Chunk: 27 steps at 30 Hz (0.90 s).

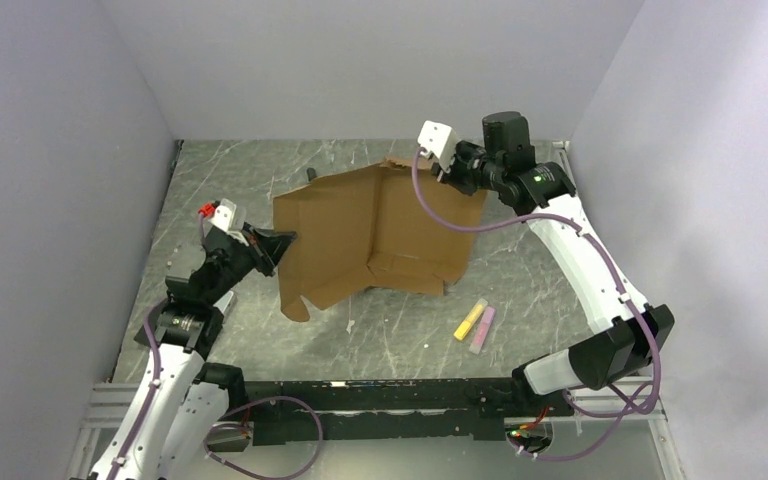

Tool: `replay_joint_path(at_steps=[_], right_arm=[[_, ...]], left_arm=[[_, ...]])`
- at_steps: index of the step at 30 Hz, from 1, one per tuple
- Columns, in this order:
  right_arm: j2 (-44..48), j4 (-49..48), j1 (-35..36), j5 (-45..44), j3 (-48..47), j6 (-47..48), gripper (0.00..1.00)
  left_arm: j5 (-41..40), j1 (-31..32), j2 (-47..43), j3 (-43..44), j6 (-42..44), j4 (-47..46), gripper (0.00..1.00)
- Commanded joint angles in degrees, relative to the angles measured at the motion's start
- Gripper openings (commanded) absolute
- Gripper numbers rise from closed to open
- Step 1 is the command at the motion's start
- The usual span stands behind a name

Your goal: Fold the paper box

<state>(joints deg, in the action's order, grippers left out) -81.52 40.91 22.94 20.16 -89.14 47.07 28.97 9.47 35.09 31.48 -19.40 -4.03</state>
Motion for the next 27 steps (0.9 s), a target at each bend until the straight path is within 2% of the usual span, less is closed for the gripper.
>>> replay_joint_path(at_steps=[1,5,11,17,22,27], right_arm=[[0.9,-6.3,-2.1,-5.8,0.4,-5.6,0.27],[1.0,-5.9,-3.0,-3.9,1.3,-4.9,0.28],[3.0,-0.5,-2.9,7.0,4.9,3.3,0.30],[3.1,1.2,-2.6,8.5,4.9,5.7,0.33],[2.0,0.0,-1.6,7.9,4.4,3.4,0.43],[2.0,2.3,-1.6,12.8,2.7,0.7,0.55]], left_arm=[[2.9,0.2,-0.9,-1.3,-1.9,-2.0,0.00],[3.6,0.2,-1.4,-2.1,-3.0,-2.6,0.00],[3.6,0.2,-2.1,-2.3,-4.6,-2.7,0.00],[4.9,0.2,-0.1,-1.4,-5.9,-4.3,0.00],[6.3,0.4,2.0,-0.1,-5.0,-5.1,0.00],[6.9,1.3,3.4,1.9,0.1,-3.0,0.00]])
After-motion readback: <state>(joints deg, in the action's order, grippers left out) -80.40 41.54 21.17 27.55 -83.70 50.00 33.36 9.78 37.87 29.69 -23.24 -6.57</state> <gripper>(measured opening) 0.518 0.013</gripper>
